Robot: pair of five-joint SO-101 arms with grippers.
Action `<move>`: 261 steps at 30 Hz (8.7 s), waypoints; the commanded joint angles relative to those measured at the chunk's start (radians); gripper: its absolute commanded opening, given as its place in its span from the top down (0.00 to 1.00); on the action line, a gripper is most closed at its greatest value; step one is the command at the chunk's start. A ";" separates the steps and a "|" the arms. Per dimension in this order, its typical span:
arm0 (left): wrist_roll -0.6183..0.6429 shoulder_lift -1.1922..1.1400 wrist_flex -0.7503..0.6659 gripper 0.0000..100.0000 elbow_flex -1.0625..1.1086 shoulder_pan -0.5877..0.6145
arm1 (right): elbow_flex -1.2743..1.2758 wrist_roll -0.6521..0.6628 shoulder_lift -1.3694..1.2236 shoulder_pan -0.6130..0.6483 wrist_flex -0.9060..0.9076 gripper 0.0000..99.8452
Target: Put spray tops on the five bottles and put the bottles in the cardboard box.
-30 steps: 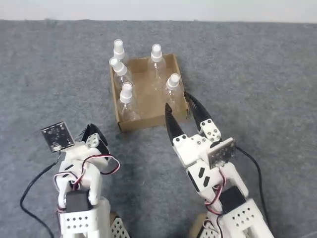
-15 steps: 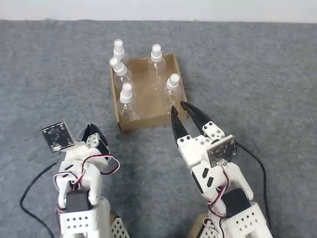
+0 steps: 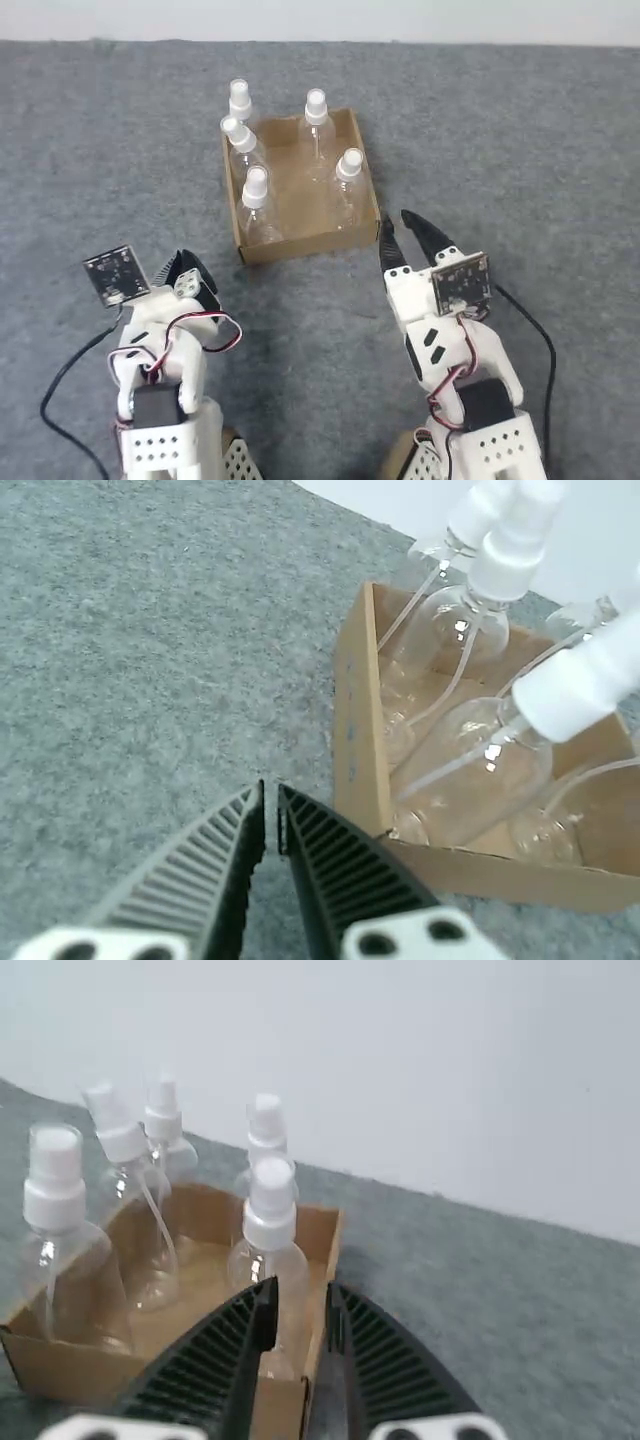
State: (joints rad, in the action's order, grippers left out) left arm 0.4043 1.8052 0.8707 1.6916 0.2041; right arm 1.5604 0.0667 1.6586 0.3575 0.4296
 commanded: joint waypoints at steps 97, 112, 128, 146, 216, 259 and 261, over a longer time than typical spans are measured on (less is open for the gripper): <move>-0.091 0.018 0.089 0.99 -0.007 -0.091 | 0.130 -0.054 0.028 -0.254 0.667 0.99; -0.150 0.017 0.129 0.99 -0.007 -0.106 | 0.130 -0.091 0.028 -0.260 0.664 0.99; -0.247 0.017 0.324 0.99 -0.007 -0.107 | 0.130 -0.091 0.028 -0.259 0.664 0.99; -0.245 0.018 0.396 0.99 -0.007 -0.106 | 0.130 -0.089 0.028 -0.259 0.667 0.99; -0.245 0.018 0.396 0.99 -0.007 -0.101 | 0.130 -0.089 0.028 -0.255 0.667 0.99; -0.245 0.018 0.396 0.99 -0.007 -0.101 | 0.130 -0.089 0.028 -0.255 0.667 0.99; -0.245 0.018 0.396 0.99 -0.007 -0.101 | 0.130 -0.089 0.028 -0.255 0.667 0.99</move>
State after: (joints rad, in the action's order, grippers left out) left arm 0.1619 1.8052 1.2666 1.6916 0.1013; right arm 1.6678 -0.0161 1.6648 0.1089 1.0879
